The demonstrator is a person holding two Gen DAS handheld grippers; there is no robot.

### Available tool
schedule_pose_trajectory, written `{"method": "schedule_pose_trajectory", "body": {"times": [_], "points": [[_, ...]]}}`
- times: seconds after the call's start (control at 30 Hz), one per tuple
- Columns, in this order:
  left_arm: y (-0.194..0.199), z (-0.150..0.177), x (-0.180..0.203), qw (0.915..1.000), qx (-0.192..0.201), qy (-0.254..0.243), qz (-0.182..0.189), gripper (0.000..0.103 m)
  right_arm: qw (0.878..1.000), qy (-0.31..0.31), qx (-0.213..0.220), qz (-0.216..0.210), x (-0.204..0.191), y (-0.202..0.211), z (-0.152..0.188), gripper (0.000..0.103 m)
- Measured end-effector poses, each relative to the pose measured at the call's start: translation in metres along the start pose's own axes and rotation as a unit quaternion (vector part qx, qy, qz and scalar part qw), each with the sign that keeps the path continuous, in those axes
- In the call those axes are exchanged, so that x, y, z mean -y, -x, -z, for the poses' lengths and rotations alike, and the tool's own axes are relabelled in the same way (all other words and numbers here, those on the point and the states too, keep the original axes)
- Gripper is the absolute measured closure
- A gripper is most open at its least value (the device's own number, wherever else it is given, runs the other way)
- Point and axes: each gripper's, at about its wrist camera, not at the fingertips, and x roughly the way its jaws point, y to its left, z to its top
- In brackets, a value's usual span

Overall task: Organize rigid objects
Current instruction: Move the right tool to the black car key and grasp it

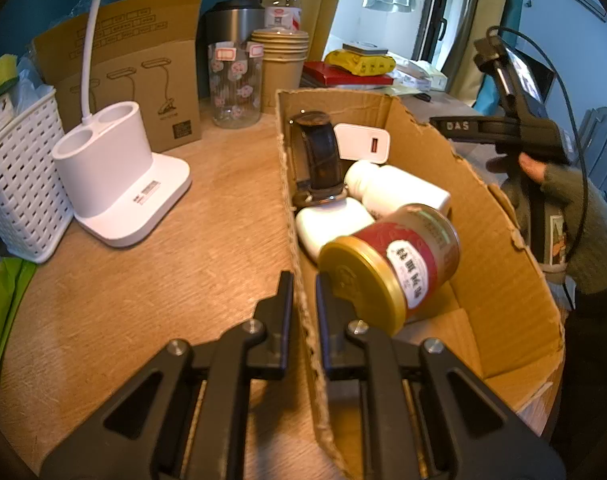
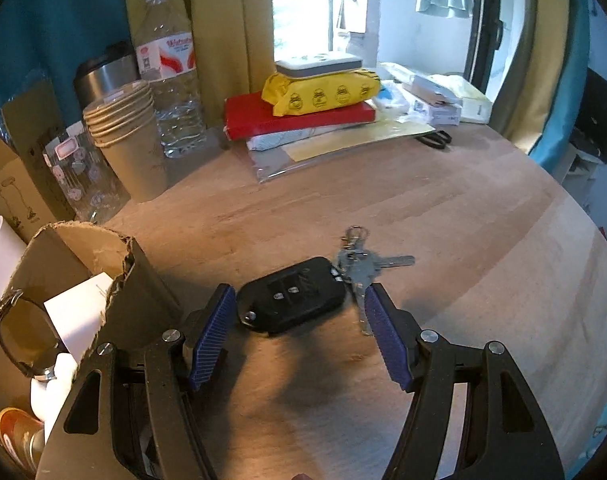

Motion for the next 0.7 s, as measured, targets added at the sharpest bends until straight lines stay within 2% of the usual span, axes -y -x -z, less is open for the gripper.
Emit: {"method": "schedule_pose_trajectory", "body": {"times": [0.33,0.7], "points": [[0.000,0.000,0.000,1.0000,0.000,0.000,0.000,0.091,1.000,0.009,-0.012,0.021,-0.006,-0.017,-0.004,0.033],[0.000,0.000,0.000,1.0000,0.000,0.000,0.000,0.091,0.999,-0.030,-0.014,0.032,0.022,-0.012,0.002,0.033]]}}
